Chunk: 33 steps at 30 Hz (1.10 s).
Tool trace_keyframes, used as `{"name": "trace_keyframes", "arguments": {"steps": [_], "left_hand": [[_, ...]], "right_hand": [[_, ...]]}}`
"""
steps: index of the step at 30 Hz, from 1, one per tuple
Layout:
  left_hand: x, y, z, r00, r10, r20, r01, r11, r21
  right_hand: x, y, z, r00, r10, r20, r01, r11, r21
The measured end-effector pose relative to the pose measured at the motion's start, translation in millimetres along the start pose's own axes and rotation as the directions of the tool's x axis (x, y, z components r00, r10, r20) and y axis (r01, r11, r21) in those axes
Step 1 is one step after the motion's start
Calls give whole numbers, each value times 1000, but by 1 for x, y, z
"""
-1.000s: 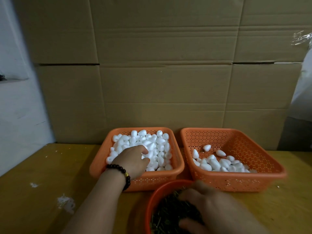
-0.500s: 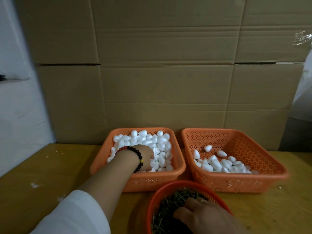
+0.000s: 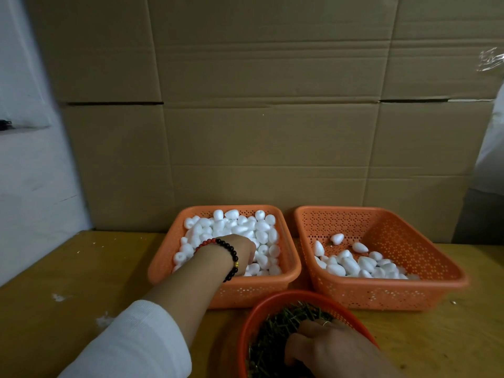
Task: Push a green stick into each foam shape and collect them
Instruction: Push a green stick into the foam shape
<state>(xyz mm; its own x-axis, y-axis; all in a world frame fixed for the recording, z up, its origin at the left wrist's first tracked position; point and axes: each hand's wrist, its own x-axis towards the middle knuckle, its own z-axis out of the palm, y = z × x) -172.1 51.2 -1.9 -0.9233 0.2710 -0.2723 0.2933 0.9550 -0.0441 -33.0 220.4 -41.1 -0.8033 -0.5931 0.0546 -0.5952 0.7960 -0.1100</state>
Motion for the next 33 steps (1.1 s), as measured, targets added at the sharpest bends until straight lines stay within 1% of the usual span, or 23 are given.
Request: {"name": "trace_keyframes", "arguments": {"steps": [2,4,6,7,9,10,11,12,13,14,15,16,18,20,22,25,27,29,33], "left_hand": [[3,-9,7,997,-1,-73,-8,991,-132],[4,-18,9,982,-37,-184,-26,944,-328],[0,-23,9,950,-77,-302,-100,842,-530],[-5,-23,9,923,-106,-371,-165,761,-627],[-21,-16,13,852,-188,-489,-330,532,-780],[-30,-10,16,834,-221,-506,-399,391,-829],[-40,-5,19,839,-224,-495,-446,237,-863],[-48,1,22,861,-199,-469,-466,65,-883],[-56,7,24,885,-153,-440,-459,-119,-880],[-63,12,26,905,-97,-413,-423,-292,-858],[-68,16,27,921,-36,-388,-364,-432,-825],[-72,19,28,931,20,-364,-297,-535,-791],[-77,24,28,941,118,-317,-159,-671,-724],[-80,26,29,943,198,-269,-28,-756,-654],[-84,28,27,932,263,-250,63,-796,-602],[-87,30,27,917,307,-256,118,-819,-562],[-87,32,27,904,333,-268,143,-827,-544],[-89,33,26,893,343,-290,134,-820,-557],[-89,35,27,908,261,-327,-22,-750,-661]], "right_hand": [[0,0,-1,1000,0,2,0,1000,6],[-1,0,-4,1000,2,6,-2,1000,25],[-1,0,-6,1000,4,5,-4,999,39],[-1,0,-6,1000,6,5,-6,999,41],[-2,1,-7,1000,11,4,-11,999,31],[-1,1,-7,1000,12,4,-12,1000,26],[-1,1,-7,1000,14,8,-14,1000,23],[-1,1,-8,1000,17,11,-17,1000,25],[-1,1,-8,1000,22,10,-22,999,25],[-1,2,-8,1000,28,8,-28,999,21],[-1,2,-8,999,32,5,-33,999,17],[-1,3,-7,999,36,4,-36,999,16],[-1,4,-6,999,40,8,-40,999,14],[0,5,-6,999,46,14,-46,999,13],[0,6,-5,999,50,-1,-50,999,14],[-1,6,-3,997,62,-37,-61,998,11],[-2,6,-1,997,64,-37,-64,998,9],[-2,6,-2,997,63,-33,-63,998,10],[-3,7,-4,997,66,-45,-64,997,48]]}}
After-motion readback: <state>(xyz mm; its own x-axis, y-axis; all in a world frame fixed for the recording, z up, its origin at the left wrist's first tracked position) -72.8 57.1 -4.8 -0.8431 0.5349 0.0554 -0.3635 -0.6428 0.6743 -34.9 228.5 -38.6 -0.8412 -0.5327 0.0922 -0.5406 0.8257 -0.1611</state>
